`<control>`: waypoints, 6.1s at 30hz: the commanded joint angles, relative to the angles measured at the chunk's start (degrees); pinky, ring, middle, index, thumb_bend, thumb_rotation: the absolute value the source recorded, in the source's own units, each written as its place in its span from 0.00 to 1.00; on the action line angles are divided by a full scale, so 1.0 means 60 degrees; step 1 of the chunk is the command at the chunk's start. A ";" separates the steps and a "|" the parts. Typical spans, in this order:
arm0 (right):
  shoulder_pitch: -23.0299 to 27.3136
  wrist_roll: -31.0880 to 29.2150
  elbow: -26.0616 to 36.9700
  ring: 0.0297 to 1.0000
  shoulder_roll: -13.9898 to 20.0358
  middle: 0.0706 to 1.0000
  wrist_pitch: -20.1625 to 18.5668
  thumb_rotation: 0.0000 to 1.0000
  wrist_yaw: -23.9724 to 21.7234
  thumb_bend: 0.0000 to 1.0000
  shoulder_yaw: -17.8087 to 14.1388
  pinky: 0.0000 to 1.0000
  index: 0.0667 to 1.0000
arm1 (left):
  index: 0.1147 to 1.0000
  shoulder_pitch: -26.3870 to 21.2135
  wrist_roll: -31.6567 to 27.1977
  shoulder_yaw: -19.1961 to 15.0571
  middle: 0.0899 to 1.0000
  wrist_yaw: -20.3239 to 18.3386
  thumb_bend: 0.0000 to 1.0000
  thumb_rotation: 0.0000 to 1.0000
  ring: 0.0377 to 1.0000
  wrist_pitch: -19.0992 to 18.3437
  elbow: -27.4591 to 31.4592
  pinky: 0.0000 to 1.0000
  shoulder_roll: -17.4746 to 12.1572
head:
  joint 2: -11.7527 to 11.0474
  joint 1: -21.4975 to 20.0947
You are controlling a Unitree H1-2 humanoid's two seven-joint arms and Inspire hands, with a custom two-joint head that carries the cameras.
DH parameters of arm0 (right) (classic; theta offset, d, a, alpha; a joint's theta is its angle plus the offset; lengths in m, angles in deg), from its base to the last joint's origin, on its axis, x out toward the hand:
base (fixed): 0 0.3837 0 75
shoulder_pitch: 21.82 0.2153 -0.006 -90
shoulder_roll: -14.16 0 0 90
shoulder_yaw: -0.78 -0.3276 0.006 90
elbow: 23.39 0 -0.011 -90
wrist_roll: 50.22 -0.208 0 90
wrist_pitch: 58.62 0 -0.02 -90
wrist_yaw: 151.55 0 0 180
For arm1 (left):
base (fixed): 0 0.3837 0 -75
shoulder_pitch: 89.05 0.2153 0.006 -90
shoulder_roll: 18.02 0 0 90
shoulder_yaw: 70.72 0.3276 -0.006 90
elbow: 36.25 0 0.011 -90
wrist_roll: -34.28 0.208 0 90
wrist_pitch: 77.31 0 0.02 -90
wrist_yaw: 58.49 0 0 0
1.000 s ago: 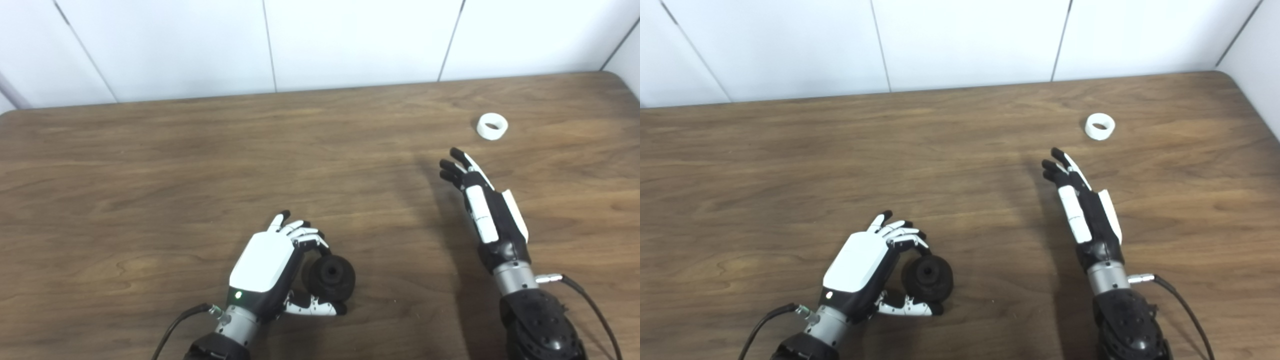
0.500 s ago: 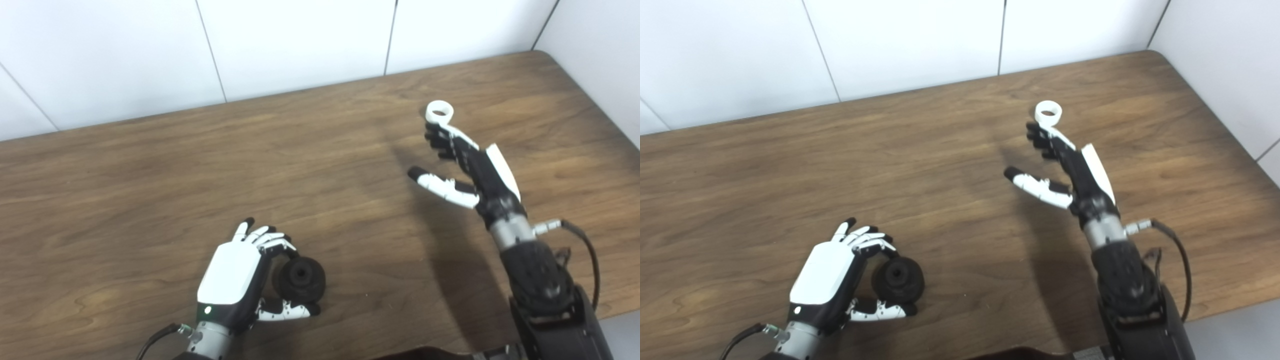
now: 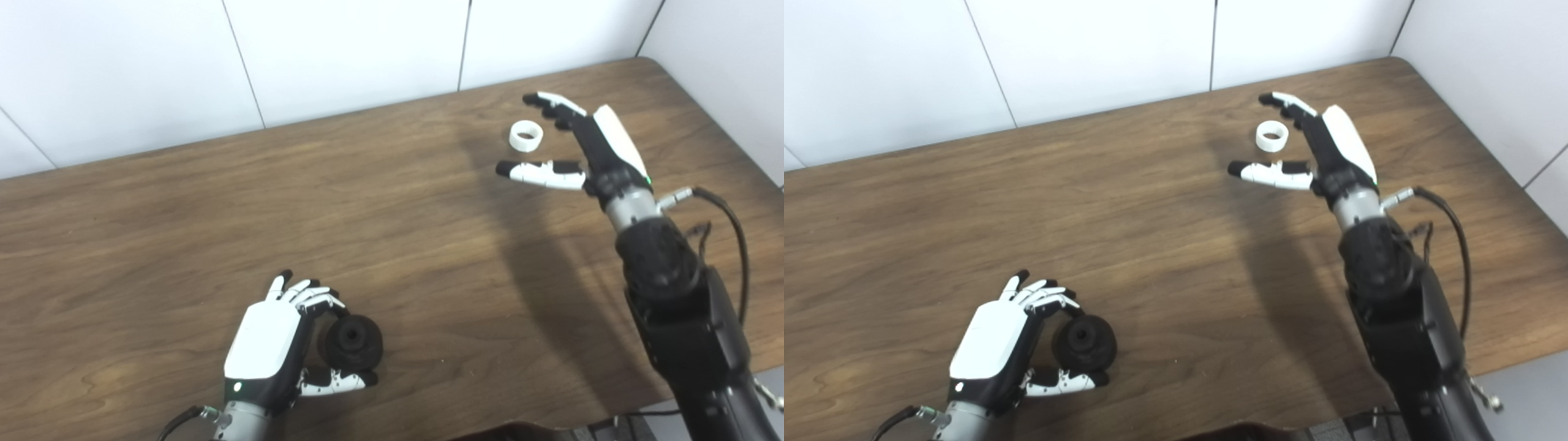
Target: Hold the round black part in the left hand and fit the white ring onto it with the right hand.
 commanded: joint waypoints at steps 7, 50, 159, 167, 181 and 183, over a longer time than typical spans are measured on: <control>0.1263 0.0657 -0.1447 1.00 0.1060 0.97 0.0494 0.37 0.0120 0.74 0.0274 0.94 0.80 | 0.42 0.0124 -0.0087 -0.0149 0.74 0.0077 0.52 0.05 0.86 0.0206 -0.0002 1.00 -0.0144 | -0.0209 -0.0174; 0.3572 0.1838 -0.5650 1.00 0.1237 1.00 -0.0053 0.27 -0.1108 0.79 0.1025 0.97 0.70 | 0.42 0.0298 -0.0105 -0.0252 0.74 0.0093 0.52 0.05 0.85 0.0324 0.0051 1.00 -0.0184 | -0.0452 -0.0392; 0.3505 0.1577 -0.4458 0.93 0.1916 0.83 0.0436 0.14 -0.1347 0.52 0.2219 0.99 0.45 | 0.42 0.0284 0.0063 -0.0169 0.73 0.0111 0.52 0.05 0.85 0.0357 0.0130 1.00 0.0032 | -0.0279 -0.0010; 0.3510 0.2069 -0.2630 0.93 0.1883 0.82 0.0046 0.14 -0.2418 0.52 0.2864 1.00 0.45 | 0.42 0.0266 0.0221 -0.0075 0.74 0.0050 0.52 0.05 0.86 0.0255 0.0105 1.00 0.0167 | -0.0240 0.0309; 0.3078 0.2518 0.0357 0.93 0.1380 0.82 -0.0005 0.14 -0.4735 0.52 0.3313 1.00 0.45 | 0.42 0.0203 0.0879 0.0263 0.75 -0.0123 0.52 0.05 0.86 -0.0166 0.0045 1.00 0.0616 | 0.0081 0.1738; 0.2995 0.2547 0.0633 0.93 0.1346 0.82 0.0040 0.14 -0.4919 0.52 0.3360 1.00 0.45 | 0.42 0.0166 0.0957 0.0322 0.75 -0.0076 0.52 0.05 0.86 -0.0192 -0.0025 1.00 0.0678 | 0.0132 0.1961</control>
